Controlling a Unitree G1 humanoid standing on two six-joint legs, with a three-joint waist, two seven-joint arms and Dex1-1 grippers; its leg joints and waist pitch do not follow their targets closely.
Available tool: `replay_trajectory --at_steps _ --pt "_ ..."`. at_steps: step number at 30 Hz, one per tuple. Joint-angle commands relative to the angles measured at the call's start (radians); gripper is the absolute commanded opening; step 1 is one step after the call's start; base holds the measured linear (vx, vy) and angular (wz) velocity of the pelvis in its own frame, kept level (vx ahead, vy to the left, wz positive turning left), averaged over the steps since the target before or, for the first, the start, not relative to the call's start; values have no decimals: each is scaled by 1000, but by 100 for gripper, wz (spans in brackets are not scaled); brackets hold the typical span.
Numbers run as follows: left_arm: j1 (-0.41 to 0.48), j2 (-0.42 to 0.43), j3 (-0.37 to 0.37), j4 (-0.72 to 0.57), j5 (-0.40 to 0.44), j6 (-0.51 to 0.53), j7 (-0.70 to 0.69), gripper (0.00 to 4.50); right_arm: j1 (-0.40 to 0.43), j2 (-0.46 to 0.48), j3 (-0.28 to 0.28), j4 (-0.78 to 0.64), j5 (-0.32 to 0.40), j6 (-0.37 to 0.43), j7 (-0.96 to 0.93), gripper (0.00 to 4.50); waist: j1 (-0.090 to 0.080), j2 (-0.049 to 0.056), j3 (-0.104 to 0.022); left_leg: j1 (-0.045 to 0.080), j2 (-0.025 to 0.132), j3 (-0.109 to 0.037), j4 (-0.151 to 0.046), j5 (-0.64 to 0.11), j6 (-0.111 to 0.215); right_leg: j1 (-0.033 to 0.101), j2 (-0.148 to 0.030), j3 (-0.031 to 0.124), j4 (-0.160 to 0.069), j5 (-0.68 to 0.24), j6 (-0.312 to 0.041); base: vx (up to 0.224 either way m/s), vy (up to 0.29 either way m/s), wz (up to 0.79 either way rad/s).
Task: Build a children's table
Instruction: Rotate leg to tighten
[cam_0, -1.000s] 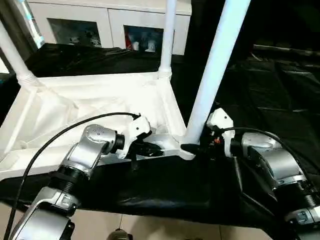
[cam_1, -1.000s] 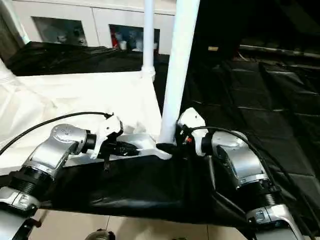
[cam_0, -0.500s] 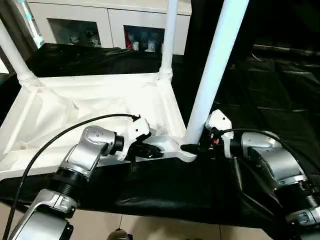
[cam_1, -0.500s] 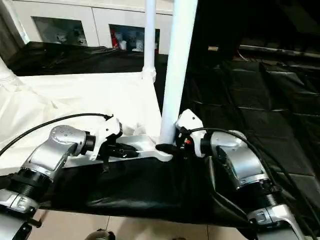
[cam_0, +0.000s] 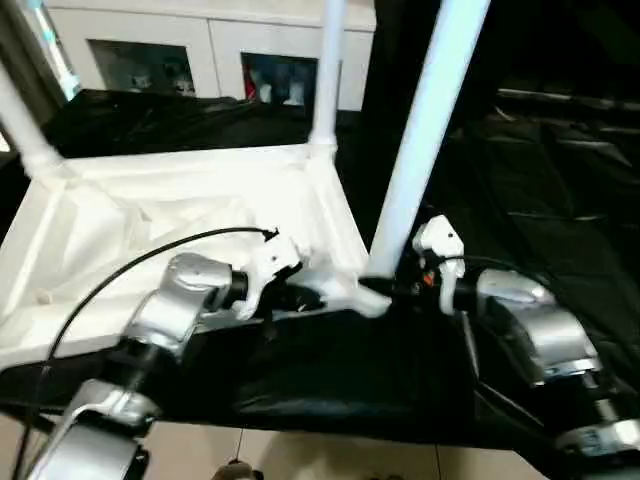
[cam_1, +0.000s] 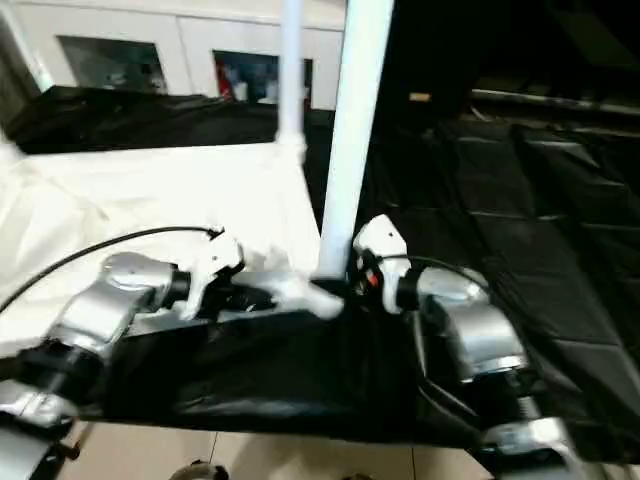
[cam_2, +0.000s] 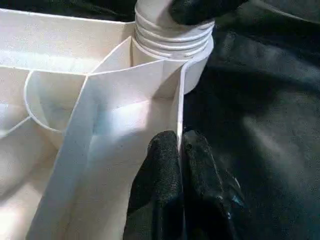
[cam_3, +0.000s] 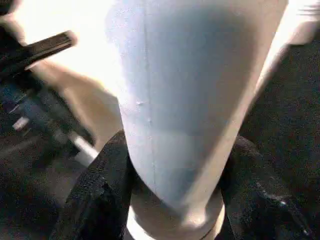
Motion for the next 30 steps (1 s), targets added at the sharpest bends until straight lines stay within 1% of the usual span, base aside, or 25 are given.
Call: replay_trajectory --at_steps 1,2,3,4,5,6,7,9,10,11,12,13,14,15,16,18,19,22,23,24,25,27,28,29,30 --pt "-70 -103 55 93 -9 28 213 0 -8 97 -10 113 -37 88 -206 204 -1 -5 -56 18 5 0 -76 -339 -21 29 -28 14 -91 -395 -144 0 0 0" --pt "-78 -112 59 105 -7 32 236 0 -14 110 -17 123 -39 92 -234 204 -7 -7 -54 17 3 2 -76 -343 -26 25 -26 16 -93 -403 -143 0 0 0" --pt "-95 -132 68 129 -2 40 286 0 -27 138 -36 147 -44 102 -299 204 -5 -8 -57 20 3 -2 -77 -357 -36 27 -29 13 -96 -434 -135 0 0 0" --pt "-113 -158 73 153 1 43 329 0 -49 173 -57 184 -48 106 -379 203 -6 -6 -58 16 3 -4 -78 -348 -40 28 -30 13 -95 -423 -133 0 0 0" --pt "-132 -187 76 177 5 42 367 0 -74 207 -72 220 -51 101 -446 203 -6 0 -60 17 3 -4 -78 -347 -44 28 -30 14 -94 -410 -134 0 0 0" --pt "-144 -206 76 191 7 42 386 0 -92 229 -77 245 -53 95 -482 203 -7 -4 -62 18 2 -5 -77 -346 -45 30 -27 12 -93 -387 -134 0 0 0" --pt "-158 -223 72 207 9 37 396 0 -110 250 -78 259 -52 88 -502 203 -6 -2 -63 18 1 -3 -77 -340 -43 29 -25 13 -92 -359 -134 0 0 0" --pt "-171 -238 64 218 11 24 393 0 -126 270 -77 258 -45 81 -501 203 -4 -2 -66 16 1 -3 -76 -333 -37 32 -25 13 -90 -329 -136 0 0 0" --pt "-178 -245 61 226 13 15 390 0 -132 278 -75 255 -45 77 -498 203 -3 -1 -67 11 1 -3 -75 -303 -27 38 -23 13 -83 -258 -147 0 0 0" --pt "-181 -248 58 226 13 11 379 0 -133 275 -63 249 -55 71 -484 203 -1 -1 -68 11 1 -2 -74 -296 -24 39 -23 12 -83 -242 -150 0 0 0" --pt "-183 -244 49 229 16 0 358 0 -130 269 -46 237 -68 61 -446 203 1 2 -72 12 1 -1 -72 -280 -20 42 -23 12 -79 -211 -158 0 0 0" --pt "-183 -240 42 231 19 -7 348 0 -128 268 -41 231 -69 56 -426 203 1 0 -71 10 1 -1 -72 -269 -16 45 -24 12 -78 -195 -164 0 0 0" --pt "-181 -235 36 230 21 -14 337 0 -124 265 -39 221 -65 57 -407 238 2 1 -71 10 1 -1 -72 -269 -15 45 -24 12 -78 -193 -166 0 0 0" --pt "-181 -234 35 230 21 -16 334 0 -124 264 -39 219 -66 57 -405 258 1 1 -71 11 1 -1 -72 -272 -13 45 -24 12 -79 -195 -167 0 0 0" --pt "-177 -226 29 234 21 -27 316 0 -120 249 -36 206 -66 57 -389 274 2 0 -72 11 1 0 -72 -274 -8 47 -24 12 -79 -196 -171 0 0 0" --pt "-171 -216 22 229 21 -33 296 0 -115 228 -31 196 -67 58 -371 280 2 0 -71 11 2 -1 -74 -288 -6 47 -25 11 -81 -224 -167 0 0 0" --pt "-157 -196 11 215 21 -44 254 0 -103 186 -21 175 -67 60 -329 306 4 0 -72 13 3 -1 -73 -293 -6 48 -26 11 -84 -240 -163 0 0 0" --pt "-124 -153 -6 174 11 -65 156 0 -76 97 -11 121 -59 66 -209 327 6 1 -72 11 6 -2 -73 -293 3 50 -27 12 -83 -229 -164 0 0 0" --pt "-115 -139 -12 160 8 -73 125 0 -66 71 -1 100 -56 66 -162 338 5 2 -74 10 5 -2 -71 -284 5 50 -27 12 -80 -216 -170 0 0 0" --pt "-92 -110 -26 121 -7 -92 44 0 -48 29 7 58 -42 66 -88 351 5 1 -73 10 6 -1 -71 -274 8 51 -26 11 -79 -198 -180 0 0 0" --pt "-76 -92 -34 91 -22 -99 -8 0 -39 4 10 33 -32 64 -47 351 7 1 -75 9 9 -1 -69 -264 16 52 -27 12 -75 -173 -190 0 0 0" --pt "-68 -83 -37 75 -31 -101 -37 0 -35 -9 11 20 -29 63 -25 360 6 2 -76 9 8 0 -68 -245 21 52 -25 12 -71 -141 -206 0 0 0" --pt "-44 -51 -43 25 -61 -85 -109 0 -21 -55 27 -21 -31 46 39 380 7 3 -79 11 10 1 -65 -224 27 52 -25 11 -64 -96 -229 0 0 0" --pt "-35 -35 -46 6 -70 -76 -135 0 -12 -80 37 -44 -28 39 75 380 9 0 -78 11 11 3 -64 -217 32 53 -25 11 -63 -84 -234 0 0 0" --pt "-35 -34 -46 4 -71 -76 -137 0 -11 -81 38 -45 -27 38 78 396 12 2 -77 11 11 4 -62 -207 39 53 -24 11 -60 -67 -238 0 0 0"
